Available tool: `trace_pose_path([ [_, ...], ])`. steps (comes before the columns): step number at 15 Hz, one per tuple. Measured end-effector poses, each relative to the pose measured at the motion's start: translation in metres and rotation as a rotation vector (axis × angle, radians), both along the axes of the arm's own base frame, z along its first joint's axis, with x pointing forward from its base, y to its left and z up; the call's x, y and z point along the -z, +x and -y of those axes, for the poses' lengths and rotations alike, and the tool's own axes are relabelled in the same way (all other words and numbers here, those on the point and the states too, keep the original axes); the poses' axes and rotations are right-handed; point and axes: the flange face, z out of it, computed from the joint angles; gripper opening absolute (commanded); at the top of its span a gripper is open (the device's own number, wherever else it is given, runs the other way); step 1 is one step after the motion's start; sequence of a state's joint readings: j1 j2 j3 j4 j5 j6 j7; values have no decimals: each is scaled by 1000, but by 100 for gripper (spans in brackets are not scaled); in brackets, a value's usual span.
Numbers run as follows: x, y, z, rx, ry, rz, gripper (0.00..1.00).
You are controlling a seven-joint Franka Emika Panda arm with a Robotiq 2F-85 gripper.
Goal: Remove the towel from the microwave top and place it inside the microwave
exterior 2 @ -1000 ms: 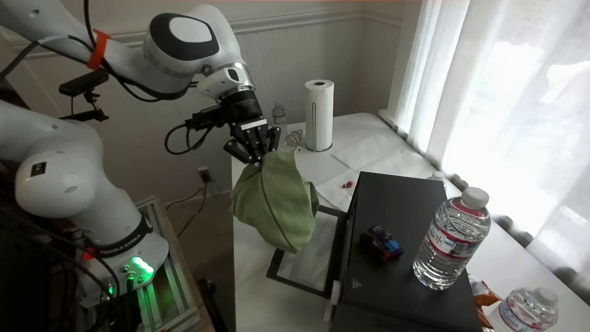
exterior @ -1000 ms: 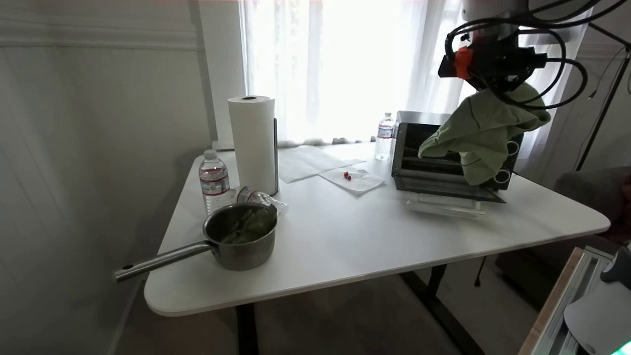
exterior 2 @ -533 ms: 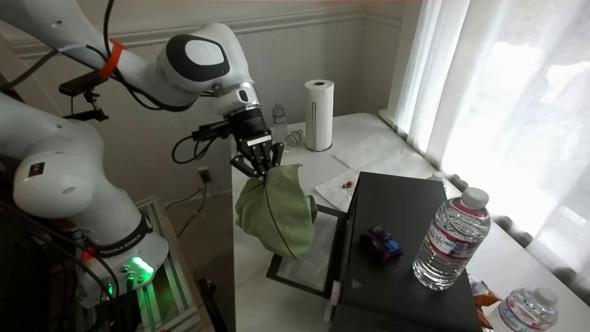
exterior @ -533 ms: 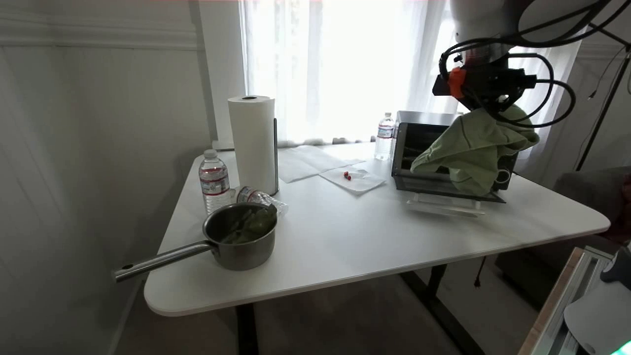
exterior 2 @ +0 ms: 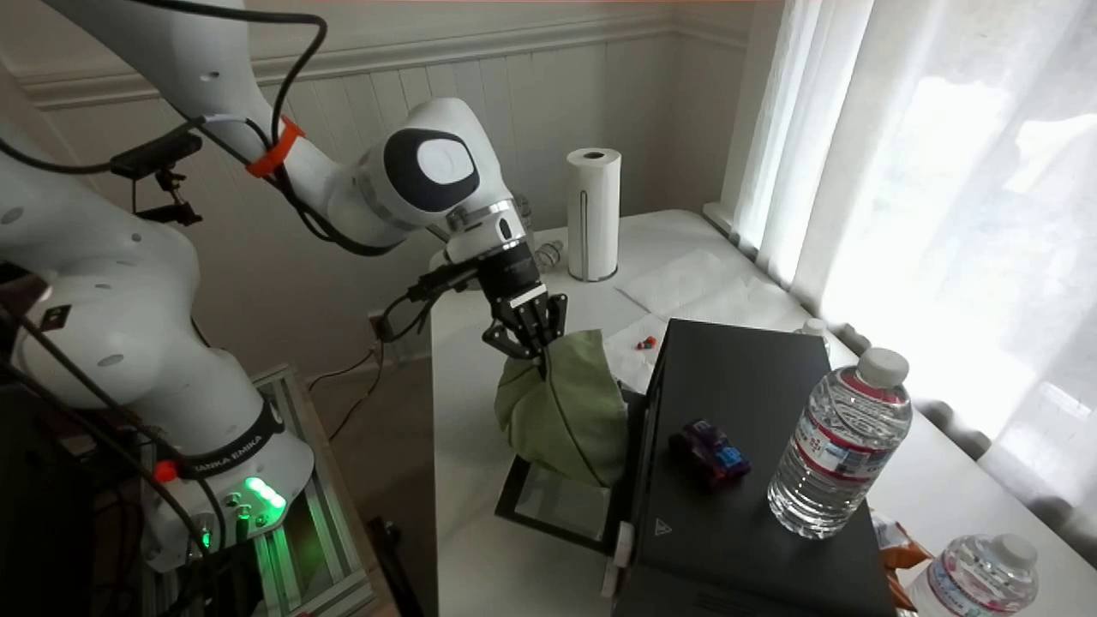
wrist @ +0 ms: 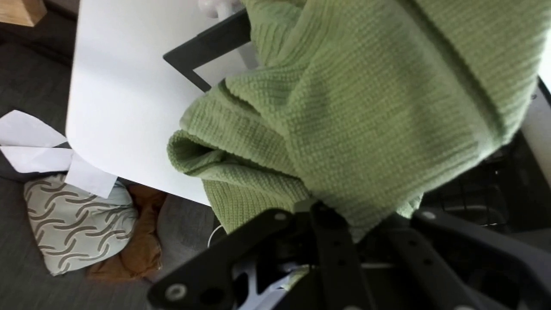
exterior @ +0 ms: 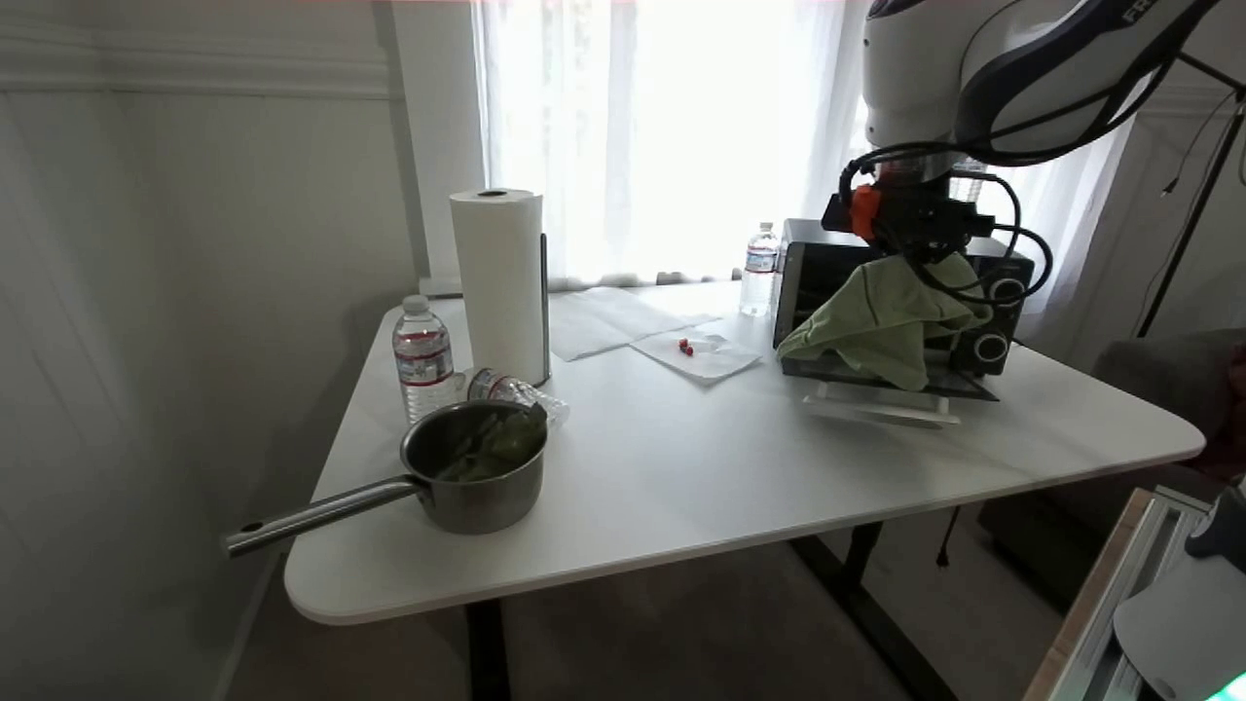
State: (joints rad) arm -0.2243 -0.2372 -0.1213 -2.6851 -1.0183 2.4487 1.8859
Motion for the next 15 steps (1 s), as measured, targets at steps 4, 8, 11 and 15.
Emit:
trace_pose_path([
  [4, 21, 24, 15, 14, -48, 9, 2],
  [8, 41, 44, 21, 21, -82, 11, 2],
  [11, 54, 56, 27, 32, -91, 7, 2],
  [15, 68, 72, 34, 30, -115, 12, 2],
])
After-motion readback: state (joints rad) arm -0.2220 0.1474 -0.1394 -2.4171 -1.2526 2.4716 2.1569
